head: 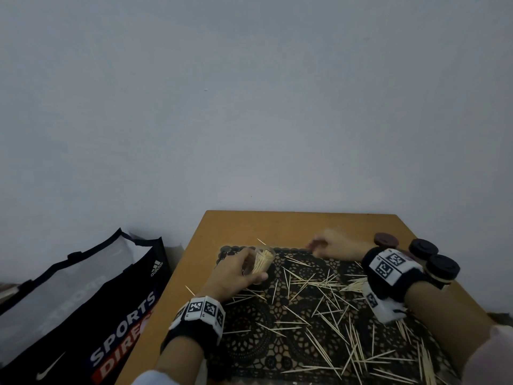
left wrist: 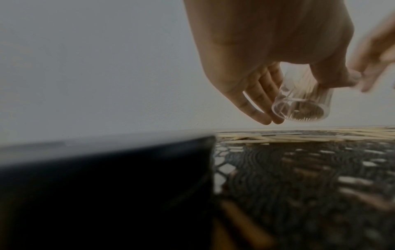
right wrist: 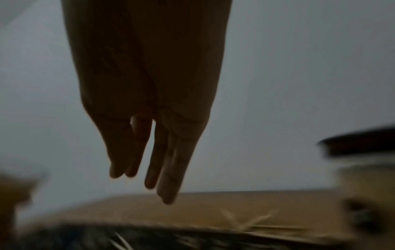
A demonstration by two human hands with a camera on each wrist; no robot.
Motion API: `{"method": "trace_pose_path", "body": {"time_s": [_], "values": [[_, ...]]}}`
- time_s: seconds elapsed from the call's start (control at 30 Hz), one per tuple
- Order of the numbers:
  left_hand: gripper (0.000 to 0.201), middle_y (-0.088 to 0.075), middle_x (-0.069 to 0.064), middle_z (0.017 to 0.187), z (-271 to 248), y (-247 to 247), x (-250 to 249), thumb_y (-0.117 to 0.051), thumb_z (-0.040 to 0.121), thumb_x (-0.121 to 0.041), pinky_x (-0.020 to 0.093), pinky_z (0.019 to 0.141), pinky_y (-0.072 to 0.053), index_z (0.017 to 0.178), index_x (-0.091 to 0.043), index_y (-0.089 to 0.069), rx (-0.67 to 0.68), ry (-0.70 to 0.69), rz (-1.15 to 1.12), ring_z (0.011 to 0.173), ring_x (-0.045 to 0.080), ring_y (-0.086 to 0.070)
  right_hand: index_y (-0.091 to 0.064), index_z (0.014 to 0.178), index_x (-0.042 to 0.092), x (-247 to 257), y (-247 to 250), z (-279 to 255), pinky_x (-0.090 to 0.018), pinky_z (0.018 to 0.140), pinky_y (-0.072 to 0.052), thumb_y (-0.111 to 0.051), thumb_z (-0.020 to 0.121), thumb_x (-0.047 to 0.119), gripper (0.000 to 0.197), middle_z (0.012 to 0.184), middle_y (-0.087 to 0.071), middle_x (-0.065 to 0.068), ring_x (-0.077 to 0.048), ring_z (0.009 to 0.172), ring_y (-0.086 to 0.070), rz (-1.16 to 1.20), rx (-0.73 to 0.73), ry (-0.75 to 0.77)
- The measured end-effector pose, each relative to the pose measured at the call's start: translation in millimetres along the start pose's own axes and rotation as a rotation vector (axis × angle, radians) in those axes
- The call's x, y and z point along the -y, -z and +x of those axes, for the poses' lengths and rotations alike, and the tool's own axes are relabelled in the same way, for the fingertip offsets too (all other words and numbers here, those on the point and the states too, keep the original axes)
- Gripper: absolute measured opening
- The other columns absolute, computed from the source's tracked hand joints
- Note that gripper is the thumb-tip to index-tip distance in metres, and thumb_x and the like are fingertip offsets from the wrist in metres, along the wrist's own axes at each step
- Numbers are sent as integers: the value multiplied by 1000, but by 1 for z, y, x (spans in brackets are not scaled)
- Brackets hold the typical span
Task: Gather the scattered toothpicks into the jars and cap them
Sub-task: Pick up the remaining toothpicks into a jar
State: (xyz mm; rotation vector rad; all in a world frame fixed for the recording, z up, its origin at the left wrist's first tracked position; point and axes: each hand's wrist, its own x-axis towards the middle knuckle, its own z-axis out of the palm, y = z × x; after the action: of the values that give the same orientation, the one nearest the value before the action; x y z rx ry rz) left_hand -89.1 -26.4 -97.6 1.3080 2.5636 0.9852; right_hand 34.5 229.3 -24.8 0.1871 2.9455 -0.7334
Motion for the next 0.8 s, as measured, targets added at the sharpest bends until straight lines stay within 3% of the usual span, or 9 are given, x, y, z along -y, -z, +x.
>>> {"method": "trace_pose_path", "body": {"time_s": [0.1,0.17,0.27,0.33,0.43,0.5,0.6,0.7,0.8], "values": [[52,-64,-9,102,0,0,2,-69,81,-57,30,80,-51,119,-25,-53,-10,-1,16,90,8,-60,-42,144,16,-26,-9,-19,-26,101,-35,-46,102,21,43,145,-43,-1,-18,130,-42,-233,205,-152],[53,-65,-9,101,1,0,4,-68,80,-59,30,79,-52,118,-26,-53,-16,-3,26,88,7,-61,-33,150,17,-37,-16,-30,-27,111,-24,-41,103,18,47,153,-30,-2,-19,141,-29,-255,237,-181],[55,-65,-10,102,0,1,3,-67,79,-62,28,76,-53,119,-27,-52,-22,-2,39,87,5,-61,-39,147,20,-49,-21,-41,-29,111,-25,-36,100,5,49,152,-30,-2,-20,141,-28,-270,207,-195],[64,-64,-12,101,-2,3,3,-61,73,-74,26,76,-53,117,-29,-53,-31,4,27,87,2,-60,-45,143,24,-55,-21,-48,-33,113,-28,-37,93,-3,57,150,-33,-4,-22,140,-30,-288,196,-176],[87,-62,-13,102,-4,6,2,-50,59,-92,24,79,-53,118,-28,-53,-60,2,-28,90,3,-60,-49,140,21,-55,-14,-59,-33,108,-34,-43,97,8,46,138,-43,-4,-22,132,-39,-298,191,-149],[79,-62,-11,103,-4,8,-1,-60,64,-83,26,80,-53,118,-26,-54,-76,23,-61,93,7,-61,-47,141,17,-54,-12,-67,-32,106,-34,-50,98,24,43,136,-43,-4,-23,129,-41,-294,183,-149],[66,-63,-11,101,-2,12,-6,-64,71,-73,27,77,-53,117,-28,-53,-116,30,-45,91,9,-62,-34,148,15,-57,-16,-78,-34,111,-28,-65,86,51,79,147,-31,-3,-23,136,-31,-301,213,-170],[76,-65,-11,92,2,11,-17,-55,66,-85,28,71,-55,117,-29,-54,-137,1,-43,82,9,-64,-28,151,13,-60,-23,-83,-34,114,-25,-73,77,52,95,151,-24,-4,-23,139,-25,-309,219,-168],[63,-59,-15,88,3,4,-43,-62,75,-71,11,61,-43,115,-24,-53,-126,-44,-1,76,-1,-58,-35,148,14,-57,-21,-84,-33,110,-30,-78,77,38,86,144,-33,-4,-23,134,-31,-280,187,-183]]}}
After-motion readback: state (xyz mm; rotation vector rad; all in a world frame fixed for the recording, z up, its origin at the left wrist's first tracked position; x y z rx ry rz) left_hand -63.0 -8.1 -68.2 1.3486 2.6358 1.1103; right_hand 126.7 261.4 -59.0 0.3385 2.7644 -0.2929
